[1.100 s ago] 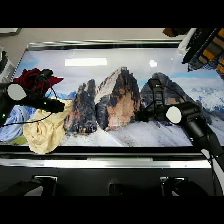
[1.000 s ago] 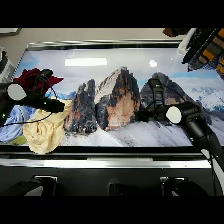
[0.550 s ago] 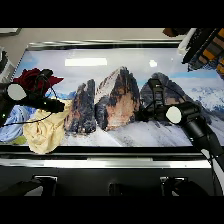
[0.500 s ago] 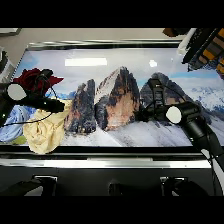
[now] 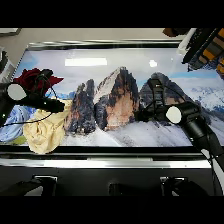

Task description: Fold the clothes and pants, and hang the long-sleeved shirts on hangers.

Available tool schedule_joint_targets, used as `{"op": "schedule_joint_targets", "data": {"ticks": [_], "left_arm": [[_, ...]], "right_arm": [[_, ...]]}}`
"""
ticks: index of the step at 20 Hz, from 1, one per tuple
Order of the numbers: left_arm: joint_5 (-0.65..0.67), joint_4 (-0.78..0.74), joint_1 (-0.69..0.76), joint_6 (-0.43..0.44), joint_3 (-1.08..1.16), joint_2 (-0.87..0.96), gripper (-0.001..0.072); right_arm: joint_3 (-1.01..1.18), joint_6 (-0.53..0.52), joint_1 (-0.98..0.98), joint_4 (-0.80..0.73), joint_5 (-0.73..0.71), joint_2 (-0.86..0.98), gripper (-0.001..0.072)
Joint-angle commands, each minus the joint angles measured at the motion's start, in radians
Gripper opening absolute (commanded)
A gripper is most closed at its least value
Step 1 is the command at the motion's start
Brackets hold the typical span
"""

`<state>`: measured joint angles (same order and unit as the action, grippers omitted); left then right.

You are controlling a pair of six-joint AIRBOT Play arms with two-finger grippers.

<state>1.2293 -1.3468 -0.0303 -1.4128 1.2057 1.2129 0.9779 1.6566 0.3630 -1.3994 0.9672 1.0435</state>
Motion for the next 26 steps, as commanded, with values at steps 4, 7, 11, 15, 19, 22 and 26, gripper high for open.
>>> {"op": "schedule_joint_targets", "data": {"ticks": [4, 7, 11, 15, 19, 22, 26], "left_arm": [[0.000, 0.000, 0.000, 0.000, 0.000, 0.002, 0.0019], [0.000, 0.000, 0.001, 0.000, 0.000, 0.002, 0.0019], [0.000, 0.000, 0.001, 0.000, 0.000, 0.002, 0.0019], [0.000, 0.003, 0.001, 0.000, -0.001, 0.002, 0.0021], [-0.018, -0.140, -0.003, -0.180, -0.002, 0.026, 0.0720], [-0.041, -0.326, -0.068, -0.370, -0.031, 0.030, 0.0720], [-0.180, -0.301, -0.227, -0.369, -0.108, 0.040, 0.0720]], "right_arm": [[0.001, 0.000, 0.001, 0.000, 0.000, 0.000, 0.0030], [0.001, 0.001, 0.001, 0.000, 0.000, 0.000, 0.0030], [0.001, 0.000, 0.001, 0.000, 0.000, 0.000, 0.0030], [0.001, 0.000, 0.001, 0.000, 0.000, 0.000, 0.0030], [0.001, 0.000, 0.001, 0.000, 0.003, 0.000, 0.0031], [0.001, 0.000, 0.001, 0.000, 0.002, 0.000, 0.0032], [0.001, 0.001, 0.001, 0.000, 0.003, 0.000, 0.0034]]}}
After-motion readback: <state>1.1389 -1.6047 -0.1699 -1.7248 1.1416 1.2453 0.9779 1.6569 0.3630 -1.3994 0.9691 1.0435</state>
